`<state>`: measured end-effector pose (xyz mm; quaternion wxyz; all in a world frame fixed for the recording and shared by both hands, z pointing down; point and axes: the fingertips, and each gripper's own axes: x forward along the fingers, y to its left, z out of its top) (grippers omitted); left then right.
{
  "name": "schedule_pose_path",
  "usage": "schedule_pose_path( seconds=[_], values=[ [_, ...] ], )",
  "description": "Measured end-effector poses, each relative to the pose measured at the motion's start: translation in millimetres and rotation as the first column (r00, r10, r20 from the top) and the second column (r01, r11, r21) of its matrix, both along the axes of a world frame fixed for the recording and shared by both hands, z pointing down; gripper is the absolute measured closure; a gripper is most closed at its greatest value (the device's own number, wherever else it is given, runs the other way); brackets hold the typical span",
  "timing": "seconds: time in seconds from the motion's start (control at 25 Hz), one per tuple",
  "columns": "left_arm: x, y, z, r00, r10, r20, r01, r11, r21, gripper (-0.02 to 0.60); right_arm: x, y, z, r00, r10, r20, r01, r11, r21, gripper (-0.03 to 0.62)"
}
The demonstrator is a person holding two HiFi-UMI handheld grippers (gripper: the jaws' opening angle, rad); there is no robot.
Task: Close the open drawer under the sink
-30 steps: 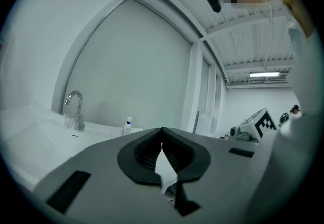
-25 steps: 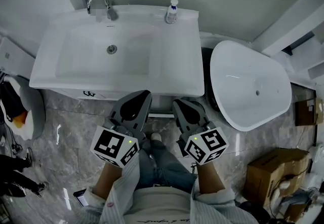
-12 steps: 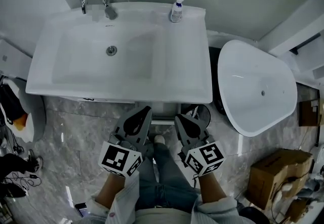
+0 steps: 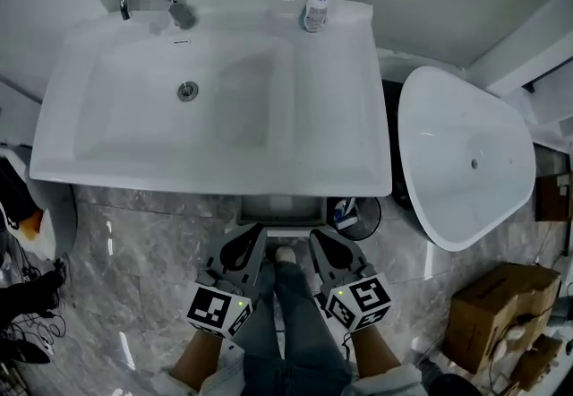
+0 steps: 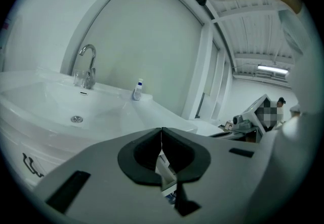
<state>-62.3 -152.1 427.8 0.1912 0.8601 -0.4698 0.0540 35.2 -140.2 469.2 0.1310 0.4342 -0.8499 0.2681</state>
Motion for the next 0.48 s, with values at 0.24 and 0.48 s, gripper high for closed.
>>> schedule_pose_path(
  seconds=[0.24,0.48],
  values=[
    [1,10,44,1.0,0.009,-0.009,-0.009,0.999,-0.044,0.566,4,11,42,0.999,0.025,-0.024,-0.026,0.998,-0.049,0.583],
    [-10,21,89,1.0,0.014,-0.003,-0.014,0.995,-0.095,0.566,0,20,79,0.997,0.061,-0.05,-0.065,0.995,-0.075,0.583]
  ],
)
